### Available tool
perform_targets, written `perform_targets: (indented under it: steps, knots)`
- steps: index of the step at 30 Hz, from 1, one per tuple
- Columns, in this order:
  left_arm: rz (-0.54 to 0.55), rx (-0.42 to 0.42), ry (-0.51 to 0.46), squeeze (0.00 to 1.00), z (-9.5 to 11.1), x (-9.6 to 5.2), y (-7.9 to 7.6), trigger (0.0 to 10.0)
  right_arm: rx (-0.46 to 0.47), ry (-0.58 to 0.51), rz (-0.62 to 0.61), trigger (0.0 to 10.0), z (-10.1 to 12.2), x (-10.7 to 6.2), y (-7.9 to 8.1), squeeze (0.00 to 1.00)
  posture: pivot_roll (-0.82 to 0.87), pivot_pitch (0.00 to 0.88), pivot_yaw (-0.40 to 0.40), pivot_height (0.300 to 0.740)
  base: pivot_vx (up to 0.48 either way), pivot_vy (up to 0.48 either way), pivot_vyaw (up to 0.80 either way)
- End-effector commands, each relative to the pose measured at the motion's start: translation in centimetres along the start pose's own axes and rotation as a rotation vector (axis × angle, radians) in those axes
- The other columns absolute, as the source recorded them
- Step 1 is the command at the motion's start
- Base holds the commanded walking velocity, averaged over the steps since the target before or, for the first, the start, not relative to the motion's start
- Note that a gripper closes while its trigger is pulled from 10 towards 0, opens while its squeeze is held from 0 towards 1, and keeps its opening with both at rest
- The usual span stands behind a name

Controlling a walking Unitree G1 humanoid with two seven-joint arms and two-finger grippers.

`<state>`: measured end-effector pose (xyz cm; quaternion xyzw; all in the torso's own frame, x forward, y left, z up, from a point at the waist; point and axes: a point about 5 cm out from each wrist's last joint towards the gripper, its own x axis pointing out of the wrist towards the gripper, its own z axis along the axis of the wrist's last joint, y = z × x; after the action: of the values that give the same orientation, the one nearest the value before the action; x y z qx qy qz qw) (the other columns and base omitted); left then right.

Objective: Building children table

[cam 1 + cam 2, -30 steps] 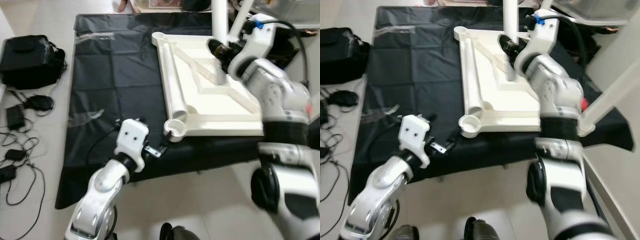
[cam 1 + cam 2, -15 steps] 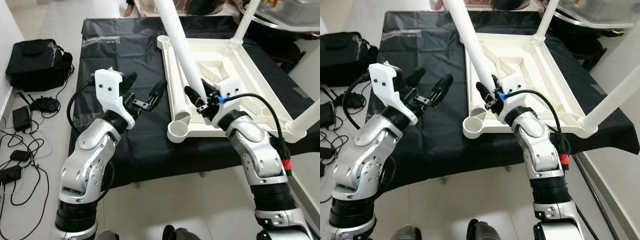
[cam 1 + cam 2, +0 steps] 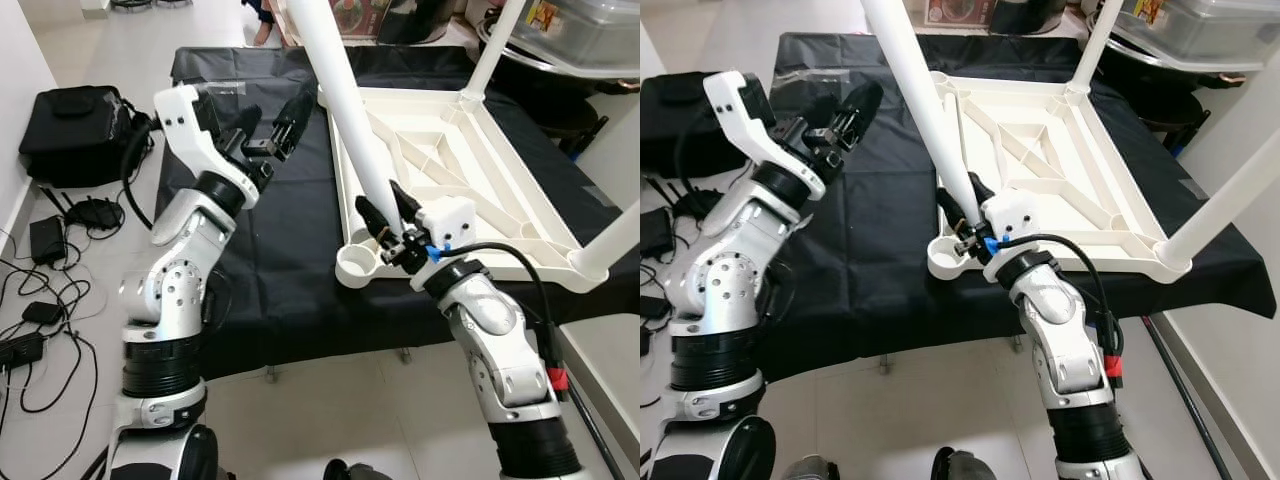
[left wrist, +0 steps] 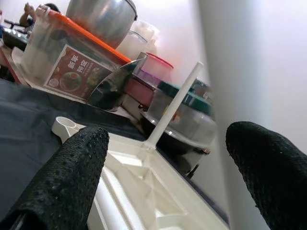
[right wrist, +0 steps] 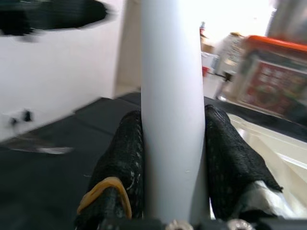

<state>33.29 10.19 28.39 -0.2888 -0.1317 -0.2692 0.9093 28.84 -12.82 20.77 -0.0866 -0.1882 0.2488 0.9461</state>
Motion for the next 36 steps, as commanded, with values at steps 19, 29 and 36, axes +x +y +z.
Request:
perform_targets:
  steps: [19, 29, 36]
  knots:
    - [-0.214, -0.090, 0.134, 0.00, -2.1, 0.4, -2.4, 10.0, -0.031, -0.035, 0.040, 10.0, 0.0, -0.1, 1.5, 0.00, 0.08, 0.072, -0.070, 0.740, 0.000, 0.000, 0.00]
    - [-0.189, -0.058, 0.160, 0.00, -2.3, -0.2, -1.9, 10.0, -0.059, -0.021, -0.007, 10.0, -0.1, 0.5, 0.1, 0.00, 0.09, 0.084, -0.071, 0.740, 0.000, 0.000, 0.00]
    - [-0.166, -0.048, 0.145, 0.00, -1.9, 0.0, -1.4, 10.0, -0.052, -0.030, -0.003, 10.0, 0.2, 0.3, 0.5, 0.00, 0.08, 0.086, -0.069, 0.740, 0.000, 0.000, 0.00]
